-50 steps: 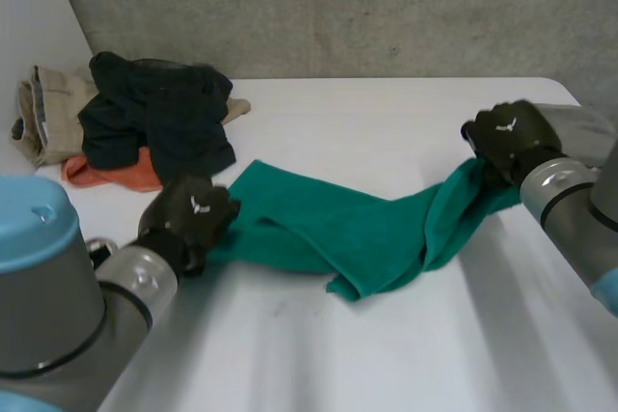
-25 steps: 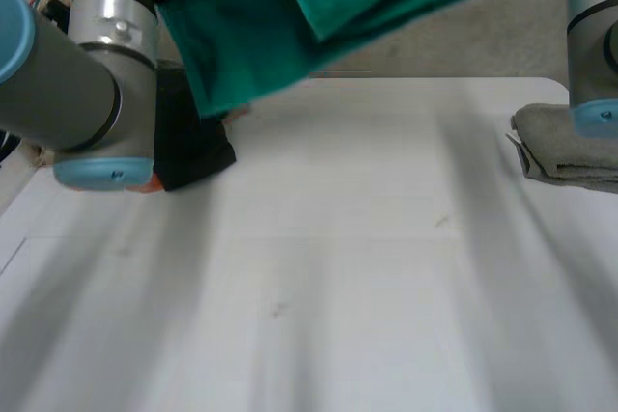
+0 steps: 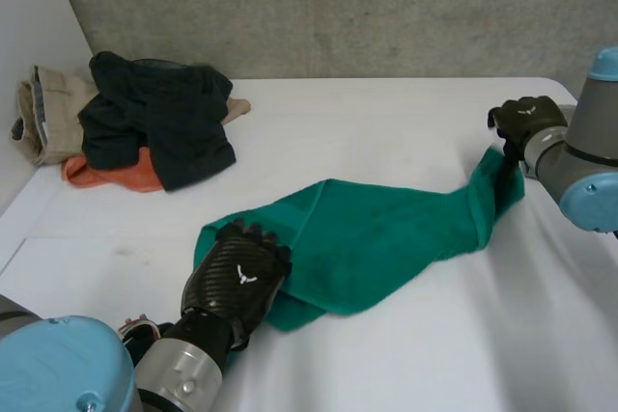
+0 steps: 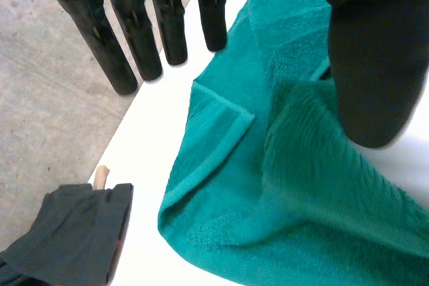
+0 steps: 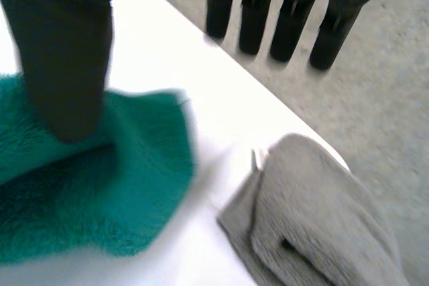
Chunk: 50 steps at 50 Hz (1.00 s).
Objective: Fold the laundry.
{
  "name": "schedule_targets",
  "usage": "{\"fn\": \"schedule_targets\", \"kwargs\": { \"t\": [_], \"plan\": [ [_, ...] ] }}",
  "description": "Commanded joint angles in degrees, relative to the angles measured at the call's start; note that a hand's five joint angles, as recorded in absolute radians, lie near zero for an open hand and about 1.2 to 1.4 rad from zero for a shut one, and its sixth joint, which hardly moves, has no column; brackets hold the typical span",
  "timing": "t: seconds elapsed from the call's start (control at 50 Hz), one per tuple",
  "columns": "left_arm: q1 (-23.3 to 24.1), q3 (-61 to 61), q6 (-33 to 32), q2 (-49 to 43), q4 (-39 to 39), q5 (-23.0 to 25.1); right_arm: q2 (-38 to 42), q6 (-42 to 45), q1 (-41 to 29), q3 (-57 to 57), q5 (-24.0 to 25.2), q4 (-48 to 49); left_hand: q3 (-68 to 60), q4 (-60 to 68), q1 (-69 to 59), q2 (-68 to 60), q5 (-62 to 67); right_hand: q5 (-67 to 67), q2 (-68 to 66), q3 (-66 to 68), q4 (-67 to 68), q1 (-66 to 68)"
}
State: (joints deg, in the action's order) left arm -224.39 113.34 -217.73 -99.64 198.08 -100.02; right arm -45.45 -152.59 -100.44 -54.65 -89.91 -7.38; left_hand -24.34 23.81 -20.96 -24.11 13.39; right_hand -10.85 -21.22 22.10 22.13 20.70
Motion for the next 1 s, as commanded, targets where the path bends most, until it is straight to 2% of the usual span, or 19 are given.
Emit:
{"fn": "schedule_targets", "kwargs": {
  "t": [0.02,0.12,0.16,0.22,0.28,0.42,0.46,0.54,0.66,0.88,0.92,0.98,1.0],
  "plan": [
    [-2.5,-4.3,0.2,6.6,-3.1,-0.2,-2.3,0.5,0.3,-3.1,-3.9,2.0,7.9,-7.4,4.5,7.7,-6.9,10.8,11.2,-12.1,-12.1,-10.7],
    [-9.7,-5.3,4.5,12.0,-3.1,0.2,-10.5,0.5,0.2,-9.9,-1.8,4.8,7.6,-7.0,4.2,7.3,-6.6,10.8,11.2,-12.1,-12.1,-10.7],
    [-13.6,-5.8,8.8,12.9,-3.6,0.4,-15.2,0.6,0.2,-13.3,-0.7,5.2,6.6,-6.0,3.2,6.3,-5.6,10.8,11.2,-12.1,-12.1,-10.7],
    [-17.0,-6.3,14.1,12.9,-6.5,0.7,-18.3,0.7,0.2,-16.4,0.2,4.8,3.5,-3.0,0.2,3.3,-2.6,10.8,11.2,-12.1,-12.1,-10.7],
    [-18.1,-6.5,17.5,12.2,-10.5,1.8,-21.3,1.0,-0.5,-21.4,1.9,4.0,2.4,-1.8,-1.0,2.1,-1.4,7.4,7.8,-8.7,-8.7,-7.3],
    [-21.3,-5.8,27.5,8.2,-21.4,12.2,-28.0,0.2,-5.0,-33.1,9.3,-2.1,0.0,0.5,-3.4,-0.2,0.9,1.4,1.7,-2.6,-2.6,-1.2],
    [-21.8,-5.7,30.9,7.2,-24.0,15.0,-28.4,-0.4,-7.6,-37.2,11.9,-2.6,-0.2,0.7,-3.6,-0.4,1.1,-0.8,-0.5,-0.4,-0.5,1.0],
    [-21.9,-5.7,33.9,5.1,-25.3,16.8,-28.2,-3.5,-12.0,-41.6,13.3,-1.3,-0.2,0.7,-3.6,-0.4,1.1,-2.5,-2.1,1.3,1.2,2.7],
    [-21.7,-6.5,35.4,1.0,-25.1,16.9,-27.5,-8.9,-16.2,-44.9,13.4,6.6,-0.2,0.7,-3.6,-0.4,1.1,-5.9,-5.5,4.6,4.6,6.0],
    [-20.0,-12.1,35.3,-10.8,-25.0,16.2,-19.1,-8.4,-21.0,-45.1,12.7,17.1,-5.7,6.2,-9.1,-5.9,6.7,-16.8,-16.5,15.6,15.5,17.0],
    [-20.0,-13.2,35.4,-12.3,-25.0,15.4,-18.0,-7.7,-21.2,-44.9,12.6,18.7,-8.6,9.1,-11.9,-8.8,9.5,-17.0,-16.6,15.7,15.7,17.1],
    [-19.4,-15.4,35.4,-14.7,-25.0,14.2,-16.0,-5.4,-21.4,-44.4,11.8,20.8,-21.8,22.4,-25.2,-22.1,22.8,-24.9,-24.5,23.6,23.6,25.0],
    [-18.6,-16.3,35.4,-15.3,-25.0,14.1,-15.7,-4.6,-21.4,-44.3,11.5,21.2,-30.4,30.9,-33.7,-30.6,31.3,-26.2,-25.9,25.0,24.9,26.4]
  ]
}}
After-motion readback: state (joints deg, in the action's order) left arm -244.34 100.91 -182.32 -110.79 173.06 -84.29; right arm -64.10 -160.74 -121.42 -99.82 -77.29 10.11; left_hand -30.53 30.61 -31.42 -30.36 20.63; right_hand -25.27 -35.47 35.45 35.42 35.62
